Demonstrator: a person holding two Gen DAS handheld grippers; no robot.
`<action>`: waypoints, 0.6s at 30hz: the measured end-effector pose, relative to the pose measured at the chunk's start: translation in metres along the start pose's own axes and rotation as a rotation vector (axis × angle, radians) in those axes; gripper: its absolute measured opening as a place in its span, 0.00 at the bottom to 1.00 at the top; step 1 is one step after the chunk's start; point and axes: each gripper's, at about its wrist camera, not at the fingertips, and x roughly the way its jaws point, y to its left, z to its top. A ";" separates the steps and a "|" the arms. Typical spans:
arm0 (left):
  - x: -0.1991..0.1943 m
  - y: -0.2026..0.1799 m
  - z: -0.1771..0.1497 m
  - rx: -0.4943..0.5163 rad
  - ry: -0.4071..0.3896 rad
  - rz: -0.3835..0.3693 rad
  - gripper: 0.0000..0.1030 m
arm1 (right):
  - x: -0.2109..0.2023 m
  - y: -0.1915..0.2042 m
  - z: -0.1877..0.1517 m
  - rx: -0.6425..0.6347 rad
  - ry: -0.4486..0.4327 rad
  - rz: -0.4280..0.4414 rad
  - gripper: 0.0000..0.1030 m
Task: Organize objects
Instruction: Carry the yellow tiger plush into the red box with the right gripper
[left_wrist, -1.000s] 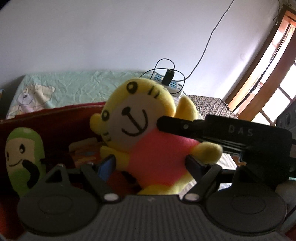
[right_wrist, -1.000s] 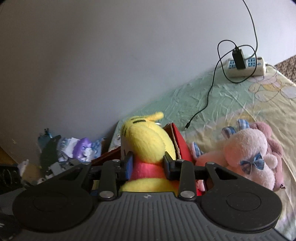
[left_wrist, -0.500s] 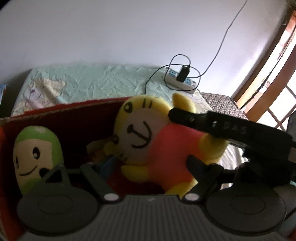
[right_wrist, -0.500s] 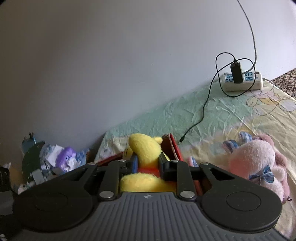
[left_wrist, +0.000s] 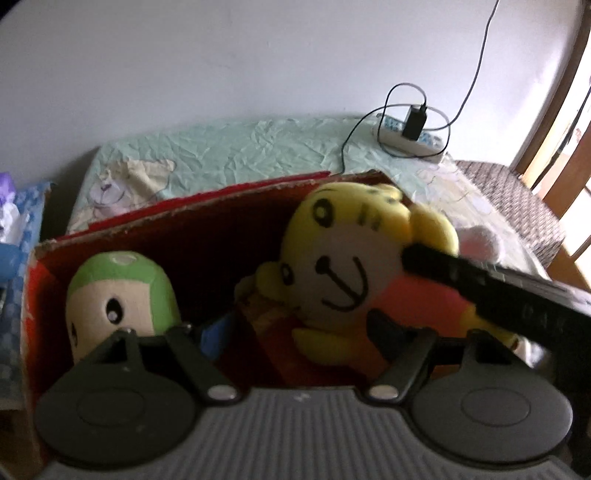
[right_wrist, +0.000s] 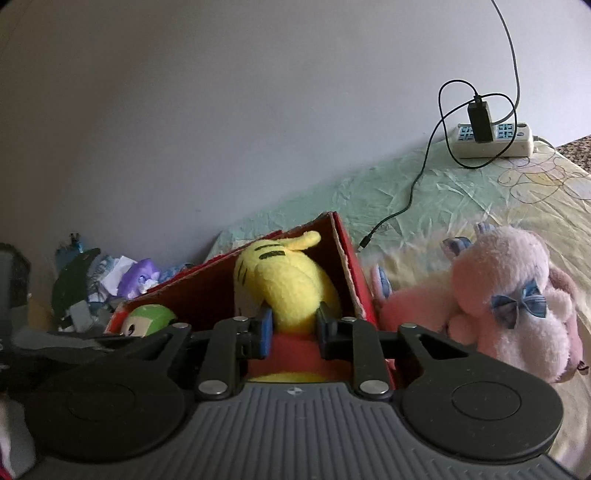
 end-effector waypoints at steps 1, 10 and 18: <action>0.002 -0.003 0.000 0.013 0.006 0.016 0.77 | -0.002 0.001 -0.001 -0.007 0.001 -0.005 0.24; 0.020 -0.021 0.006 0.085 0.055 0.083 0.75 | -0.007 -0.002 -0.003 0.000 0.000 -0.003 0.26; 0.031 -0.030 0.013 0.105 0.094 0.108 0.75 | -0.011 -0.008 -0.003 0.036 -0.018 0.004 0.35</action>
